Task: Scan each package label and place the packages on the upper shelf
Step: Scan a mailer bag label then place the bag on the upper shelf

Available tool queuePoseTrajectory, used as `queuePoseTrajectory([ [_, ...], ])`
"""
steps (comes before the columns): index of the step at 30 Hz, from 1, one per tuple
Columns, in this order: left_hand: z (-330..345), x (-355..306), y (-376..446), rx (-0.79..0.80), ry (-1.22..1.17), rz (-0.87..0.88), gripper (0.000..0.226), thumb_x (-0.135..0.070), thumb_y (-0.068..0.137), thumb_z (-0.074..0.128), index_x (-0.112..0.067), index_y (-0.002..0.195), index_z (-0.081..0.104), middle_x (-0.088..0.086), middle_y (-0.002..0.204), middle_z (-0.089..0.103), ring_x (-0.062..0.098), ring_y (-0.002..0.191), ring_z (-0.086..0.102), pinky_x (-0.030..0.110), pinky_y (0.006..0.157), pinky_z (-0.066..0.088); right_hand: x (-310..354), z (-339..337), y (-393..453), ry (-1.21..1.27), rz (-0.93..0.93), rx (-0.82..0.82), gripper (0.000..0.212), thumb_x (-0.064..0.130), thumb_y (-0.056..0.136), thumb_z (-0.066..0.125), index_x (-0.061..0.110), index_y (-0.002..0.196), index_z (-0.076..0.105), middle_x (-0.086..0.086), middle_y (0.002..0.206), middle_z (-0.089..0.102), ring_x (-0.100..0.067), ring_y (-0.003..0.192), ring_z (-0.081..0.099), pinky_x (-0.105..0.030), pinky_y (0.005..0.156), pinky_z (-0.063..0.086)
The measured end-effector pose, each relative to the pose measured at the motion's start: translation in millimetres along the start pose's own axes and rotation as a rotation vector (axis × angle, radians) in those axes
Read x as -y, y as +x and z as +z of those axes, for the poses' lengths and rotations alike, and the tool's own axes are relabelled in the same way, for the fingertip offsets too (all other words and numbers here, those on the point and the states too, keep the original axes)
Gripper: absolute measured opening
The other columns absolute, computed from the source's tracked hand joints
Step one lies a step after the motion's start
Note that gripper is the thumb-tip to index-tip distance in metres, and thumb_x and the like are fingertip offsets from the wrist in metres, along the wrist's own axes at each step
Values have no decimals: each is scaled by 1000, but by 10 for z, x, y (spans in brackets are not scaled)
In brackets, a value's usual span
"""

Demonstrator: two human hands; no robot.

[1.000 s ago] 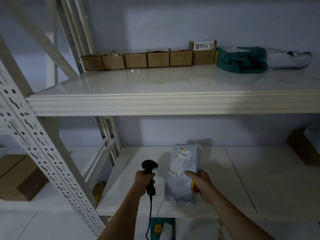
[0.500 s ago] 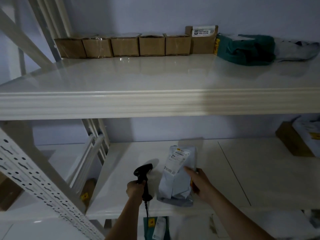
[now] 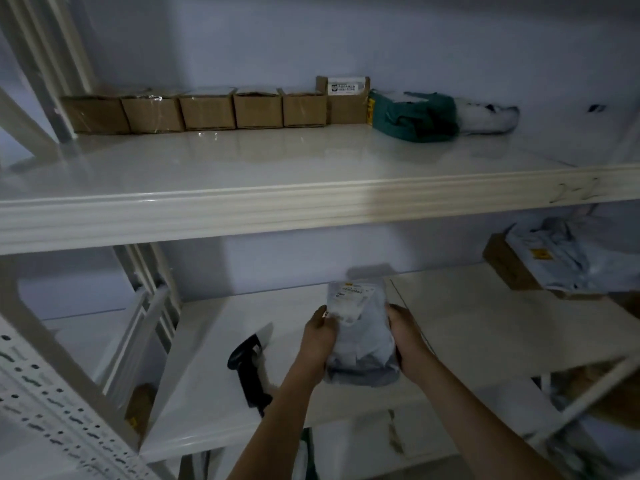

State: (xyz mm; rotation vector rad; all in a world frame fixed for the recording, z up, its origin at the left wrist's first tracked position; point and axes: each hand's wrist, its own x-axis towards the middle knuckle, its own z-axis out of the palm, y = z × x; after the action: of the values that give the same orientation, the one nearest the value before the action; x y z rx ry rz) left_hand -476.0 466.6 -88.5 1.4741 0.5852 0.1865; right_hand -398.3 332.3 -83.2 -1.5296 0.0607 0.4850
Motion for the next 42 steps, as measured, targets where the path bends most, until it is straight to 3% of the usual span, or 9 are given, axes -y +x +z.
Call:
queuePoseTrajectory([
  [3,204,-195,-200,6,-26,30,33,-5,95,39,-18,101,69,11,107,72,28,97,68,43,93,55,222,-224,-220,63,24,-14,47,34,103,47,-3,124,65,-26,125,66,-46,118,60,-55,107,45],
  [10,931,-782,-878,65,-24,80,33,-5,96,34,-11,103,65,6,94,69,14,76,64,14,51,51,775,-954,-755,-100,-141,-42,50,37,106,41,3,142,50,-19,141,55,-36,126,54,-50,112,41],
  [14,1539,-1149,-1247,56,53,34,34,-17,100,40,-5,127,56,14,121,64,31,108,63,26,76,47,1101,-1597,-1043,-136,-199,-3,50,40,104,46,5,139,53,-18,139,56,-35,124,56,-51,111,41],
  [19,2348,-1466,-1799,73,14,-2,45,-31,100,47,-9,139,49,16,130,60,31,113,60,34,96,49,1472,-2532,-1459,-180,-145,1,61,51,101,47,13,148,46,-13,144,53,-34,127,55,-50,111,43],
  [27,3192,-2004,-2599,124,37,157,26,-33,100,47,-17,117,59,4,96,69,20,84,66,28,67,50,2094,-3539,-2078,-243,-258,-14,57,54,93,56,15,134,60,-8,126,67,-31,114,64,-47,107,47],
  [31,3410,-2400,-2638,38,128,287,25,-40,96,49,-26,117,54,1,111,60,23,103,59,39,95,50,2491,-3771,-2167,-224,-422,8,53,53,94,56,17,133,60,-3,127,66,-27,113,64,-45,107,46],
  [36,3613,-2789,-2367,7,51,376,11,-34,99,48,-29,94,54,-10,84,56,8,72,53,24,54,39,2962,-3803,-1885,-220,-499,6,52,49,99,51,14,137,57,-3,131,63,-25,113,64,-44,108,46],
  [39,3712,-2989,-1985,-51,63,387,11,-31,99,46,-27,104,55,4,112,58,14,73,54,22,49,40,3150,-3751,-1504,-194,-526,32,47,51,98,51,17,131,58,-2,123,67,-16,91,73,-44,101,52],
  [42,3748,-3142,-1541,-71,23,378,30,-34,97,47,-20,122,56,12,141,45,28,105,59,32,72,56,3316,-3676,-1074,-177,-519,8,59,54,95,53,17,141,50,-1,130,59,-23,111,63,-40,98,50],
])
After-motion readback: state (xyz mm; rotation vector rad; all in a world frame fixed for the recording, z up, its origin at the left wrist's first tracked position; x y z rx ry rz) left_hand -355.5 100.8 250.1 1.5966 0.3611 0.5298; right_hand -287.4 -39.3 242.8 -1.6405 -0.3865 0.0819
